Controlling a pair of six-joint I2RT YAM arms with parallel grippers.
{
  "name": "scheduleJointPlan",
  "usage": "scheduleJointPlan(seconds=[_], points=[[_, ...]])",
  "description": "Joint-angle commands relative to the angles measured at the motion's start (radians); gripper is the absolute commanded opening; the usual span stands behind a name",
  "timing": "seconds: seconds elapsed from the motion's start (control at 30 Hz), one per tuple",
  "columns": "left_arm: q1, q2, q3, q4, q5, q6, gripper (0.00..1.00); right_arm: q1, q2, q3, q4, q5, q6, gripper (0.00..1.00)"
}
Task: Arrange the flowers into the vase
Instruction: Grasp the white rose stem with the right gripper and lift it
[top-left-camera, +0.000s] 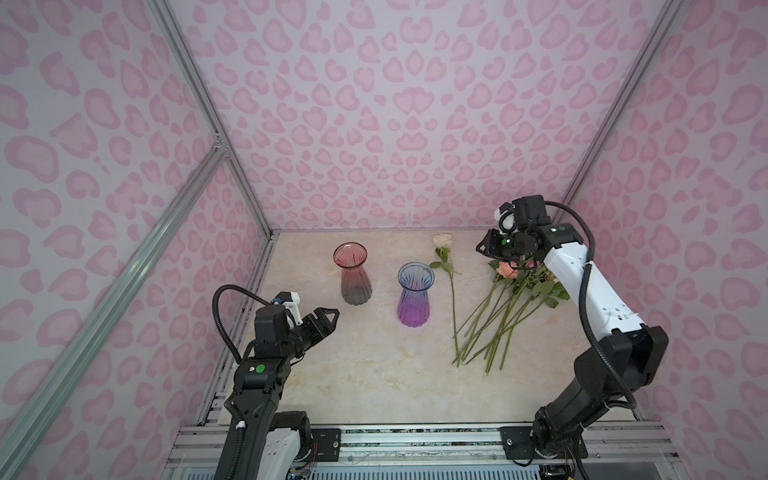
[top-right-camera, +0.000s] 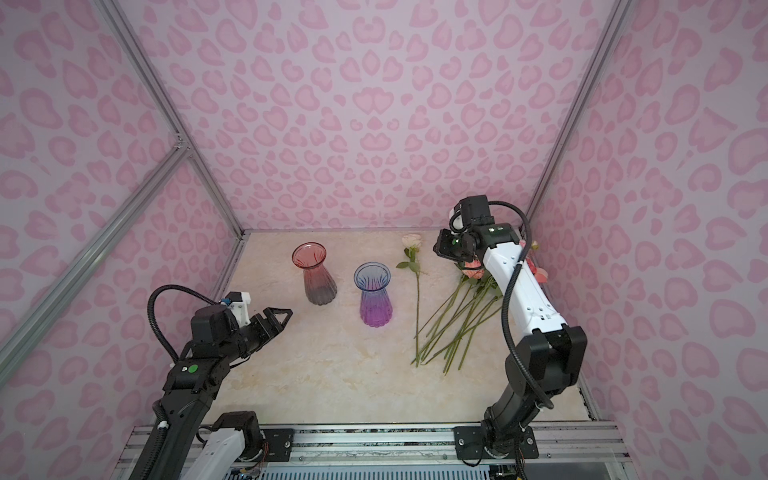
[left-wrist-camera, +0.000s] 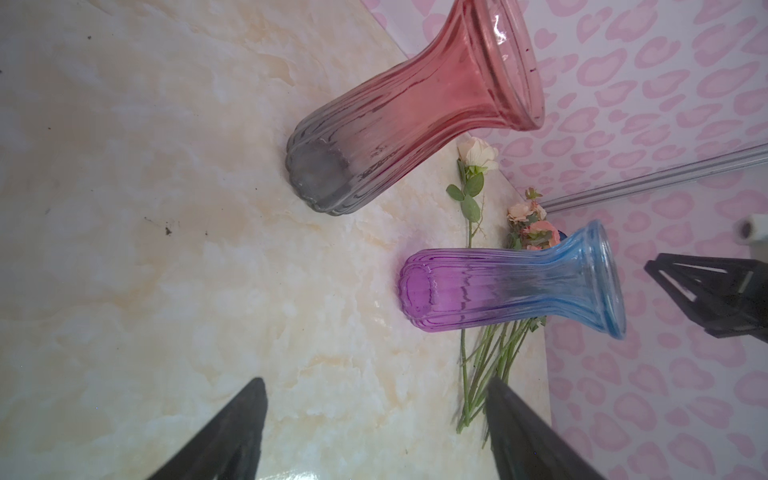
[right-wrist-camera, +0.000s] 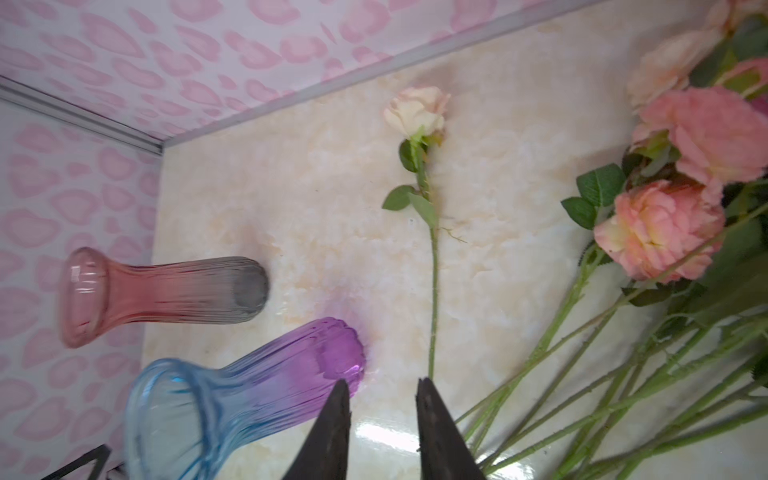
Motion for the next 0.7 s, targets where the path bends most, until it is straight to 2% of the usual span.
scheduleJointPlan(seconds=[0.0,0.1,0.17,0.33,0.47,0.6,0.67], points=[[0.001,0.005,-0.017,0.028,0.033,-0.014,0.83,0.020,0.114,-0.009,0.013,0.157,-0.051,0.30],[-0.002,0.015,-0.058,0.074,0.088,-0.044,0.81,0.052,0.254,0.024,0.038,0.134,-0.033,0.29],[-0.021,0.009,-0.097,0.111,0.124,-0.064,0.80,0.092,0.358,0.090,0.030,0.192,-0.048,0.31],[-0.123,-0.074,-0.190,0.197,0.146,-0.100,0.85,0.133,0.532,0.243,-0.030,0.237,-0.063,0.32],[-0.205,-0.153,-0.272,0.287,0.144,-0.155,0.91,0.143,0.602,0.270,-0.038,0.259,-0.061,0.33],[-0.224,-0.203,-0.309,0.294,0.115,-0.169,0.94,0.143,0.631,0.273,-0.032,0.225,-0.064,0.33],[-0.225,-0.207,-0.313,0.300,0.104,-0.168,0.95,0.142,0.645,0.272,-0.022,0.204,-0.067,0.29]])
